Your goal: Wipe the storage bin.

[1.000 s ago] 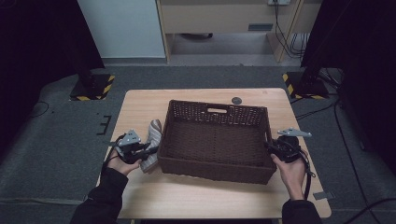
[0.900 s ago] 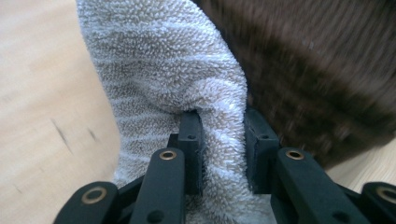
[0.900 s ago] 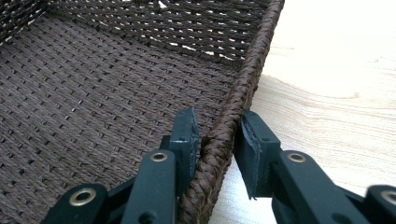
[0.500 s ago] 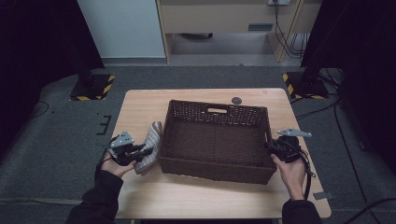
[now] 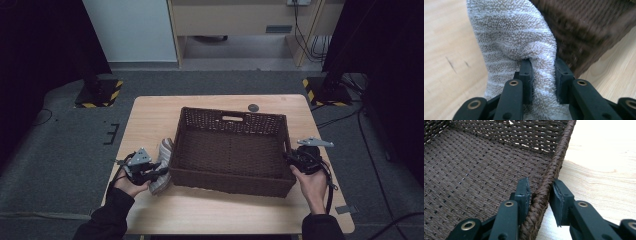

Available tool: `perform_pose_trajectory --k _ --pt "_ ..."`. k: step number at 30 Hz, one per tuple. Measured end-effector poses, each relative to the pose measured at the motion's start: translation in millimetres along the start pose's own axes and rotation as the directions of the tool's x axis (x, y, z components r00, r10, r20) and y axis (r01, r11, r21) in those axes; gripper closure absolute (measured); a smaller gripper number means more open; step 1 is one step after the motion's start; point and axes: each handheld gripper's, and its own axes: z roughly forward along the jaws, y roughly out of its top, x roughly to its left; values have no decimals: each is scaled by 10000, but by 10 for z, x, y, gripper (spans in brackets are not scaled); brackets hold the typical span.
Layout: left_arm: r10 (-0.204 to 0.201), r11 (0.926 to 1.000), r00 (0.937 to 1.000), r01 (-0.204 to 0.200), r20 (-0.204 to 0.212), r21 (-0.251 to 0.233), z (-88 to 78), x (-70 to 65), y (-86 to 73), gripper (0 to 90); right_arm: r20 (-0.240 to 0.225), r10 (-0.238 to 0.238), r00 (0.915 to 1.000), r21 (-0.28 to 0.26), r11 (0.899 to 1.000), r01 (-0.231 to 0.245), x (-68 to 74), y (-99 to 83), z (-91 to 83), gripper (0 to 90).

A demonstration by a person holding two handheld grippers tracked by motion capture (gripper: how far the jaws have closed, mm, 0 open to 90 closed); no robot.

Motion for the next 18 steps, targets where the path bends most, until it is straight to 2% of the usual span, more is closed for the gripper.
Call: perform_pose_trajectory --k 2,4,7,10,13,18 --pt "54 9999 10000 -54 -9 152 9 -12 -25 710 22 -1 10000 -19 10000 1 2 -1 1 694" --pt "-38 10000 10000 38 13 -31 -64 2 -10 709 31 -56 10000 -30 10000 56 1 -2 2 695" --pt "-293 9959 9995 285 -73 -863 -272 31 42 707 42 -79 10000 -35 10000 79 2 -4 2 695" --pt "-186 9880 9998 177 -47 -1537 -458 -7 107 707 54 -62 10000 -39 10000 62 3 -3 2 695" --pt "111 9894 9999 -101 67 -1450 -454 -94 105 707 50 -57 10000 -41 10000 57 3 -3 3 695" --pt "124 9978 9999 -121 48 -659 -251 -137 -10 708 35 -31 10000 -50 10000 31 3 -6 2 695"
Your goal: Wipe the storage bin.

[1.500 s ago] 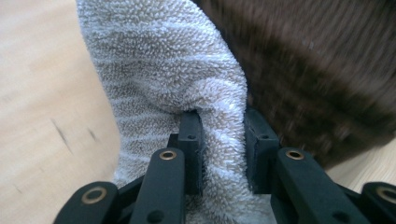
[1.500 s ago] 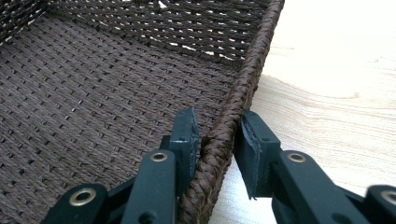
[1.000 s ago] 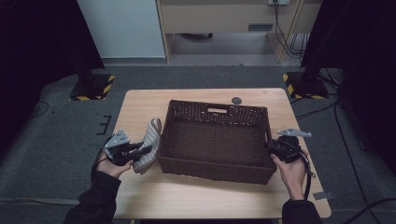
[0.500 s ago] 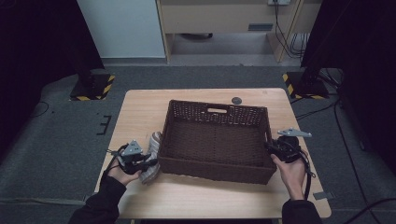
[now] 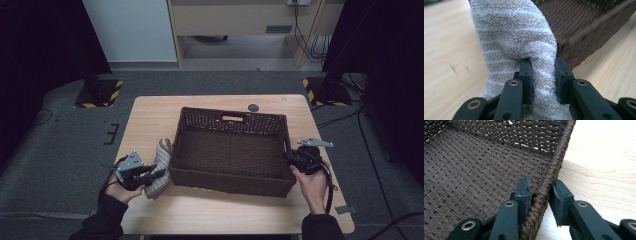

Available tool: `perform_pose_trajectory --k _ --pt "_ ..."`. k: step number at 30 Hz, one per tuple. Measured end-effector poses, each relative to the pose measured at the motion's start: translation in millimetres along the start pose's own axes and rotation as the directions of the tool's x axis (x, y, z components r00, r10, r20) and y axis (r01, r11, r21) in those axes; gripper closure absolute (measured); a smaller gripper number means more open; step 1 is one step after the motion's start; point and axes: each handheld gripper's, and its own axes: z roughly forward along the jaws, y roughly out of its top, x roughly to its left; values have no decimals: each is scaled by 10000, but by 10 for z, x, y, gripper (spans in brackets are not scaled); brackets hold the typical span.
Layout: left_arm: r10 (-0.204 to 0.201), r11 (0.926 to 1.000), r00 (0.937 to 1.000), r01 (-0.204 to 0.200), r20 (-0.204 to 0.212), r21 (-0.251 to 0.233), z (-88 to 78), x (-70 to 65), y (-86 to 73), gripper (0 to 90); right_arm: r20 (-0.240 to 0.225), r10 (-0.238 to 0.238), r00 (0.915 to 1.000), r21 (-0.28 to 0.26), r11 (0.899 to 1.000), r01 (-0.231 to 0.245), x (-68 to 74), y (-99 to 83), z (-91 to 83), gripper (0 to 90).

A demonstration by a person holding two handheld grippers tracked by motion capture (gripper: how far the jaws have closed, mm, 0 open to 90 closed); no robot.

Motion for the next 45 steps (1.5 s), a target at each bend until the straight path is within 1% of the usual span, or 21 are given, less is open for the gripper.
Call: perform_pose_trajectory --k 4,6,8,10,12,15,16,17,19,23,27,30,31,33,34,35,38,41,42,44,45 --pt "99 9968 9999 -102 37 790 124 -20 -109 708 -3 -9 10000 5 10000 9 0 1 0 695" --pt "-59 9965 10000 56 26 831 119 -11 -128 708 -1 -30 10000 0 10000 30 -1 0 0 695" --pt "-188 9981 9998 189 -15 592 52 8 -104 709 -3 -22 10000 0 10000 22 -1 -1 0 695" --pt "-268 9996 9996 269 -96 119 -53 19 -60 709 -3 7 10000 -11 10000 -7 -1 -1 0 695" --pt "-303 9989 9994 297 -161 -351 -168 13 -7 709 -4 9 10000 -12 10000 -9 -1 -1 1 695" --pt "-170 9969 9997 155 -196 -769 -271 -50 61 708 -8 -9 10000 -2 10000 9 -1 0 0 694" --pt "-79 9971 9996 57 -285 -761 -273 -71 74 708 -10 -7 10000 -3 10000 7 -2 0 0 695" --pt "-46 9975 9993 19 -383 -702 -259 -89 78 707 -10 -9 10000 -2 10000 9 -2 0 0 694" --pt "-55 9985 9991 32 -417 -547 -205 -109 59 707 -9 -7 10000 -2 10000 7 -1 -1 0 695" --pt "-81 9999 9984 75 -560 -106 -91 -159 -12 707 -9 8 10000 -13 10000 -8 -1 -1 1 695" --pt "-87 9998 9975 100 -696 188 -1 -191 -77 707 -13 -7 10000 -7 10000 7 -1 -1 0 694" --pt "-192 9978 9975 235 -676 623 76 -182 -146 707 -3 27 10000 -19 10000 -27 -1 -2 0 694" --pt "-210 9956 9977 268 -649 897 106 -175 -169 707 -13 -11 10000 -6 10000 11 -1 -1 0 694" --pt "-264 9915 9970 354 -727 1249 157 -168 -211 707 0 -29 10000 -30 10000 29 -4 -2 2 694" --pt "-291 9903 9966 393 -773 1334 166 -166 -216 707 -19 -13 10000 -6 10000 13 -2 -1 0 694" --pt "-353 9907 9961 455 -804 1285 163 -162 -211 707 -18 -20 10000 -2 10000 20 -2 -1 0 694" --pt "-507 9928 9933 615 -1043 1029 86 -135 -167 706 -19 -27 10000 -4 10000 27 -2 -1 0 694" --pt "-938 9946 9876 985 -1258 322 -53 -88 -109 704 -12 -33 10000 -6 10000 33 -3 -1 0 693" --pt "-1070 9939 9848 1098 -1371 129 -103 -67 -86 702 -19 -27 10000 -6 10000 27 -3 -1 0 693" --pt "-1371 9905 9759 1358 -1696 -193 -181 -22 -55 700 -25 -37 10000 -5 10000 37 -4 -1 1 692" --pt "-1398 9901 9706 1396 -1959 -151 -210 4 -49 699 -20 -37 10000 -2 10000 37 -5 0 1 692"
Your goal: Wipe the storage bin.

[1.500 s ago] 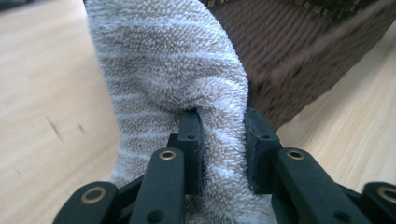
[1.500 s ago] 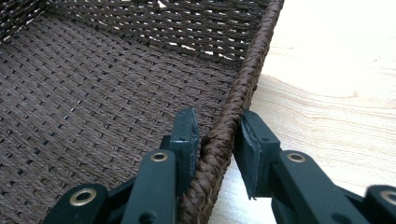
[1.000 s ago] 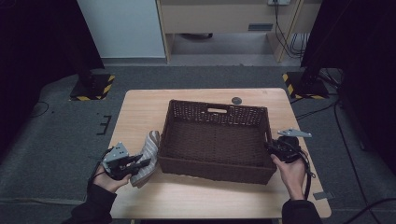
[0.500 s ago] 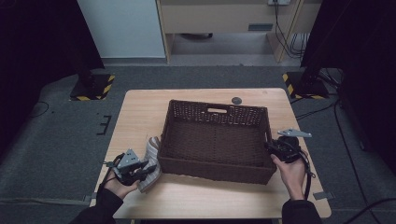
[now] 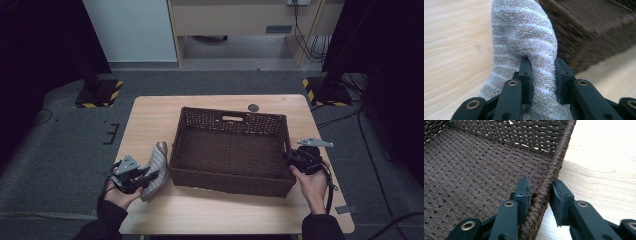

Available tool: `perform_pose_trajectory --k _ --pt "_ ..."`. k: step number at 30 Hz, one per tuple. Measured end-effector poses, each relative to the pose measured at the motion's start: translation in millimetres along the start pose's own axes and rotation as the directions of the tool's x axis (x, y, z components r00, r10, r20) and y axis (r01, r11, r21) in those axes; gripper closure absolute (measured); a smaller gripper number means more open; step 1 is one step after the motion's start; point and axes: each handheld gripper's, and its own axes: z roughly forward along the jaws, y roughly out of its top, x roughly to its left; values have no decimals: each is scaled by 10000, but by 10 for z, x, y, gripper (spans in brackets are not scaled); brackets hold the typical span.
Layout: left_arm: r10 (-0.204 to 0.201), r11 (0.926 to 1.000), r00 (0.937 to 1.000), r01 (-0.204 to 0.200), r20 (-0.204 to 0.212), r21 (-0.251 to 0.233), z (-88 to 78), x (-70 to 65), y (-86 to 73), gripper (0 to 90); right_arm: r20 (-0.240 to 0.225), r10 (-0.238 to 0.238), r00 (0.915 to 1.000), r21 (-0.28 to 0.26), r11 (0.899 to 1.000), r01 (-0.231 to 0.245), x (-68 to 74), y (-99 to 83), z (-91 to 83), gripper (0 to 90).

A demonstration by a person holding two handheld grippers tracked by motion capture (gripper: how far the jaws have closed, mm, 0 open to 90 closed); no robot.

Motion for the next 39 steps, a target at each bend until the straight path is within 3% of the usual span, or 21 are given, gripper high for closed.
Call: perform_pose_trajectory --k 4,10,12,18,21,27,33,39 --pt "-614 9980 9963 621 -599 89 -13 123 -32 694 -123 8 9999 97 10000 -7 -12 10 2 684" --pt "-1060 9934 9872 1103 -1192 307 31 269 -51 693 -111 -173 9998 203 9996 176 -11 27 6 682" --pt "-1282 9905 9823 1338 -1363 322 59 301 -58 693 -117 -164 9998 202 9997 166 -10 26 6 681" --pt "-1397 9852 9662 1575 -2168 673 127 378 -99 693 -164 -140 9998 93 9999 141 -20 15 6 680" --pt "-1149 9844 9654 1422 -2339 1033 173 399 -155 690 -181 -58 9998 85 9999 60 -19 10 4 680" --pt "-1121 9826 9625 1444 -2470 1168 200 484 -225 676 -180 15 9998 71 10000 -14 -17 10 4 677" --pt "-898 9829 9671 1246 -2379 1352 263 482 -264 624 -218 76 9997 -9 10000 -77 -29 5 7 662" --pt "-1119 9836 9681 1400 -2241 1136 265 496 -288 542 -132 71 9999 -78 9999 -72 -41 5 10 623"
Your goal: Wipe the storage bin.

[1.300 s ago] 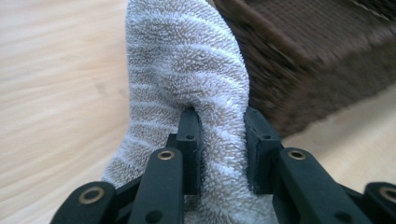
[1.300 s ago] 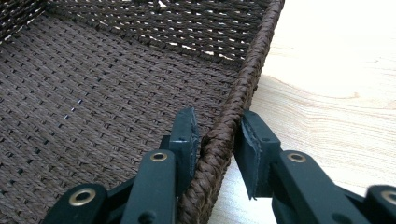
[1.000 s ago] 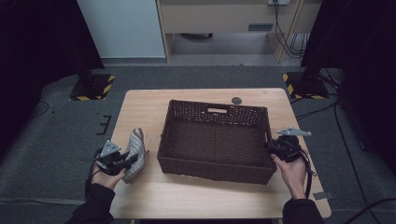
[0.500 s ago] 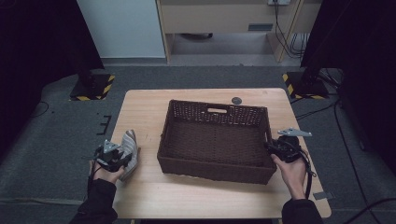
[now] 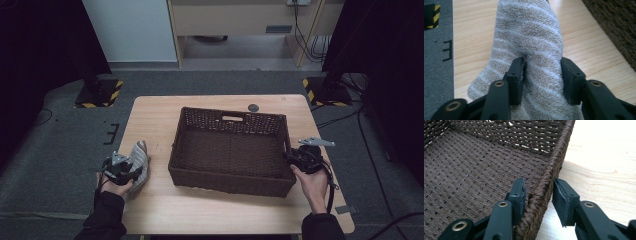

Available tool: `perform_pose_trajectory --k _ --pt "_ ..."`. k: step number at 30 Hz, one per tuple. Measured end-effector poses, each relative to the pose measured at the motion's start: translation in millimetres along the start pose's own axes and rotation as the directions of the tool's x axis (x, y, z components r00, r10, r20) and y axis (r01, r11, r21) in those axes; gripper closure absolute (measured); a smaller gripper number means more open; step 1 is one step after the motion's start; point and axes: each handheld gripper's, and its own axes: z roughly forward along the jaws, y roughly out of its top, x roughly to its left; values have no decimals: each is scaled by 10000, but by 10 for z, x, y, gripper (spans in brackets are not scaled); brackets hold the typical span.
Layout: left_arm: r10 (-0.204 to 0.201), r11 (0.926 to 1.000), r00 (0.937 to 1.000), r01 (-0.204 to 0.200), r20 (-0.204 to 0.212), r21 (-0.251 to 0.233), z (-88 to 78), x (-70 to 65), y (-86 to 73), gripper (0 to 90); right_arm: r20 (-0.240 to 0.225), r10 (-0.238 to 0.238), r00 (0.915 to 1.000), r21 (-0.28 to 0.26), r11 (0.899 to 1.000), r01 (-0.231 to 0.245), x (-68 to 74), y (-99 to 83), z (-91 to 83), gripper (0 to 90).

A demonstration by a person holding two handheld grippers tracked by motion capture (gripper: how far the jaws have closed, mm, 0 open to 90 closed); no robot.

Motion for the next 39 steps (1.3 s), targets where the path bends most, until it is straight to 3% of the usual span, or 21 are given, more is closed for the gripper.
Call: perform_pose_trajectory --k 4,10,13,22,32,39 --pt "88 9998 10000 -88 32 -179 -44 -6 4 442 109 37 9999 -28 10000 -37 5 3 -15 575" --pt "68 9973 9999 -58 137 -734 -152 -9 21 366 251 -199 9995 -66 9998 201 15 -1 -45 518" --pt "-67 9945 9999 83 154 -1040 -197 -7 32 353 154 -246 9996 -303 9992 251 26 11 -85 490" --pt "253 9839 9992 -196 299 -1776 -333 -125 133 338 -37 -353 9994 -822 9960 349 34 19 -256 434" --pt "62 9630 9940 235 1089 -2686 -487 -283 321 344 -376 -584 9976 -919 9943 547 112 -59 -388 425" --pt "254 9616 9897 143 1407 -2743 -451 -493 492 357 -504 -845 9951 -790 9936 804 164 -135 -420 433"
